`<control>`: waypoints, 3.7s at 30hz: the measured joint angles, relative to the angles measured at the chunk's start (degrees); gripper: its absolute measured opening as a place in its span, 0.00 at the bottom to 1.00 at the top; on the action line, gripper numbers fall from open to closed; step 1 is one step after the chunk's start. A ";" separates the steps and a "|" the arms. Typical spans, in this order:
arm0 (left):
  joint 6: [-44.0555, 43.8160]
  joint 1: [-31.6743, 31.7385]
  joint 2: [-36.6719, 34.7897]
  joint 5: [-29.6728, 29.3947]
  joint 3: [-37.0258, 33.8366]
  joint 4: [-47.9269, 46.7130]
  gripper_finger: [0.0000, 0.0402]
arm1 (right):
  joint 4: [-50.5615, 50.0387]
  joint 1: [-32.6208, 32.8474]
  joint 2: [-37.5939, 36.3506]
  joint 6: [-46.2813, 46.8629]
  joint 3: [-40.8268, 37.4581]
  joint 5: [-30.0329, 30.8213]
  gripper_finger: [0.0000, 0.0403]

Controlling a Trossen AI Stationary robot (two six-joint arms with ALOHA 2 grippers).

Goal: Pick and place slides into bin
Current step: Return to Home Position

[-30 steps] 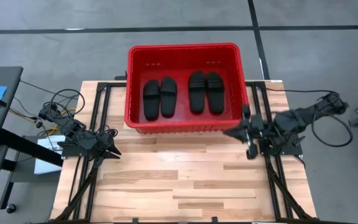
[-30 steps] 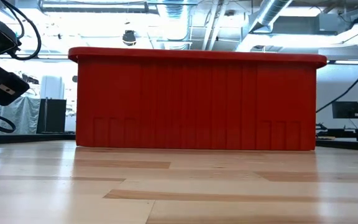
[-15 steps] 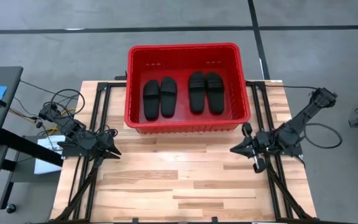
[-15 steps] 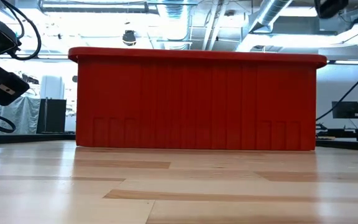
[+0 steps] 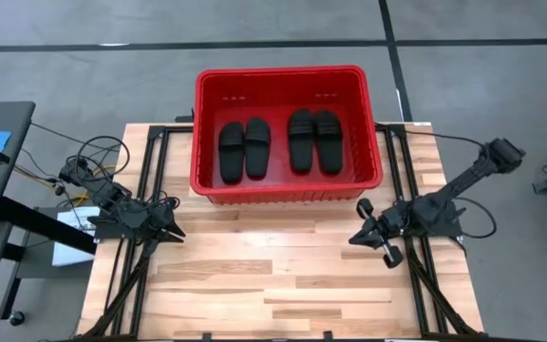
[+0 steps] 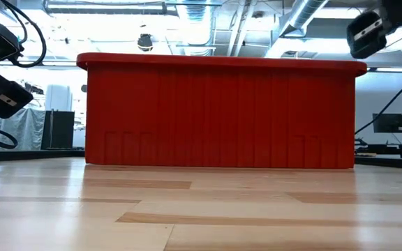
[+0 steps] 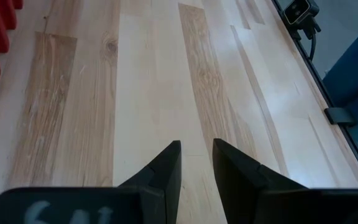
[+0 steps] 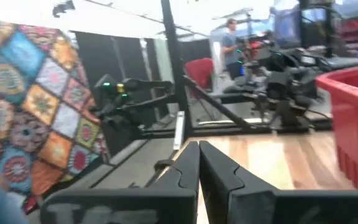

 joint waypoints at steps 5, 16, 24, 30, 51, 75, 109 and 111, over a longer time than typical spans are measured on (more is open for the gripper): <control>-0.01 0.02 0.00 0.00 0.00 0.00 0.20 | 4.15 -2.96 -1.65 -1.63 -2.46 -5.89 0.00; 0.00 0.02 0.00 0.00 0.00 0.00 0.20 | 3.89 -5.93 -21.90 -14.73 -5.39 -14.63 0.00; 0.00 0.02 0.00 0.00 0.00 -0.01 0.20 | -12.38 -4.86 -36.22 -16.98 -5.69 -14.62 0.00; 0.00 0.02 0.00 0.00 0.00 0.01 0.20 | -23.98 -6.31 -40.53 -11.92 -5.70 -11.63 0.00; 0.00 0.00 0.00 0.00 0.00 -0.01 0.20 | -40.95 -9.52 -28.17 21.57 -5.69 -11.44 0.00; 0.00 0.01 0.00 0.00 0.00 0.01 0.20 | -40.98 -9.52 -27.52 21.62 -5.69 -11.42 0.00; 0.00 0.02 0.01 0.00 0.00 0.01 0.20 | -41.00 -9.52 -27.52 21.60 -5.69 -11.42 0.00; 0.00 0.00 0.02 0.00 0.00 -0.01 0.20 | -41.01 -9.52 -27.52 21.61 -5.69 -11.42 0.00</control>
